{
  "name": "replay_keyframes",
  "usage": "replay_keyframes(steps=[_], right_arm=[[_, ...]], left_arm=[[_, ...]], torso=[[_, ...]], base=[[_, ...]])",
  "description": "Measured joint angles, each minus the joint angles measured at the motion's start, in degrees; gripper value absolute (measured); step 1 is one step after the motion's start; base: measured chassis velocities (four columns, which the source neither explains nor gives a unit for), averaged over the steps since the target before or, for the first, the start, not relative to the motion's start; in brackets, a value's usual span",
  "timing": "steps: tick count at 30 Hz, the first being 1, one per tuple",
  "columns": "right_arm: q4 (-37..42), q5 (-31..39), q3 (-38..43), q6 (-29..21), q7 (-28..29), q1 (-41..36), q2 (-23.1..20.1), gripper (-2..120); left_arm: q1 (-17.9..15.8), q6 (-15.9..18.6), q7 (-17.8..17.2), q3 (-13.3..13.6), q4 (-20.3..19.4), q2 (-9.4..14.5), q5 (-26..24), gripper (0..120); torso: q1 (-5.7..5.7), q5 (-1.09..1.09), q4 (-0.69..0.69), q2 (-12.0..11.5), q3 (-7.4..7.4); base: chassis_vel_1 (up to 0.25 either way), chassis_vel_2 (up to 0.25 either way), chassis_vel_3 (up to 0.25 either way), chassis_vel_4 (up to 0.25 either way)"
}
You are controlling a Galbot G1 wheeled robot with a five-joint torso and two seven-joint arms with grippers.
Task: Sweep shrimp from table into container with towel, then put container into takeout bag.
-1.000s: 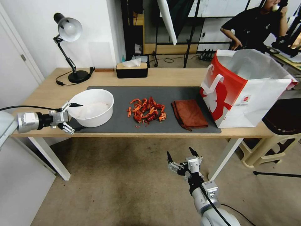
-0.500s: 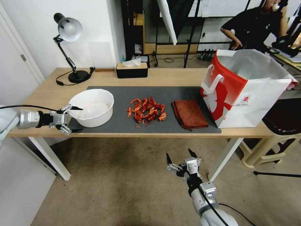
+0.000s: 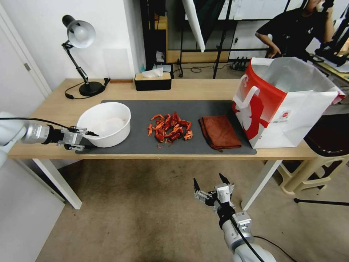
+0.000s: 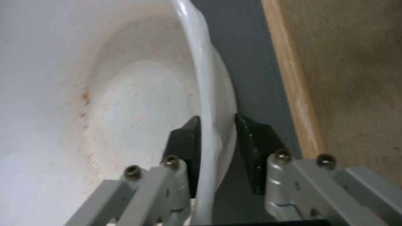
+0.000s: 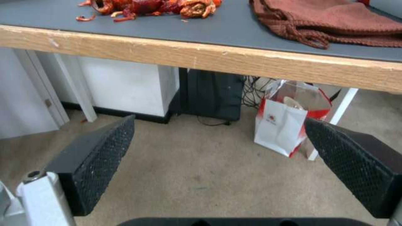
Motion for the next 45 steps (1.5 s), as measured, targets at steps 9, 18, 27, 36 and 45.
replay_keyframes(steps=[9,18,27,36,45], right_arm=[[0.19,0.04,0.05,0.17,0.25,-0.53,-0.12,100],[0.13,0.36,-0.29,0.20,0.28,-0.53,-0.06,100],[0.87,1.06,0.30,-0.30,0.26,-0.20,-0.20,100],[3.28,2.33,2.65,-1.35,0.13,0.71,-1.10,100],[5.60,2.52,3.96,-1.41,0.15,0.13,-0.84,100]], left_arm=[[-0.61,-1.02,1.71,0.83,0.33,0.20,0.52,0],[1.42,-3.35,1.32,-0.68,-1.96,1.66,-2.24,0],[15.12,-7.01,-0.16,-9.32,-16.48,5.88,-4.54,0],[29.99,-8.89,1.40,-18.90,-30.58,5.41,-1.98,0],[35.25,-13.36,7.58,-20.62,-36.86,3.28,2.70,0]], torso=[[0.00,0.00,0.01,0.00,0.00],[0.00,0.00,0.00,0.00,0.00],[-0.01,0.01,0.00,0.01,0.00],[-0.02,0.01,0.02,0.01,-0.01],[-0.01,0.00,0.01,0.01,-0.01]], base=[[0.000,0.000,0.000,0.000],[0.000,0.000,0.000,0.000],[0.000,0.000,0.000,0.000],[0.000,0.000,0.000,0.000],[0.000,0.000,0.000,0.000]])
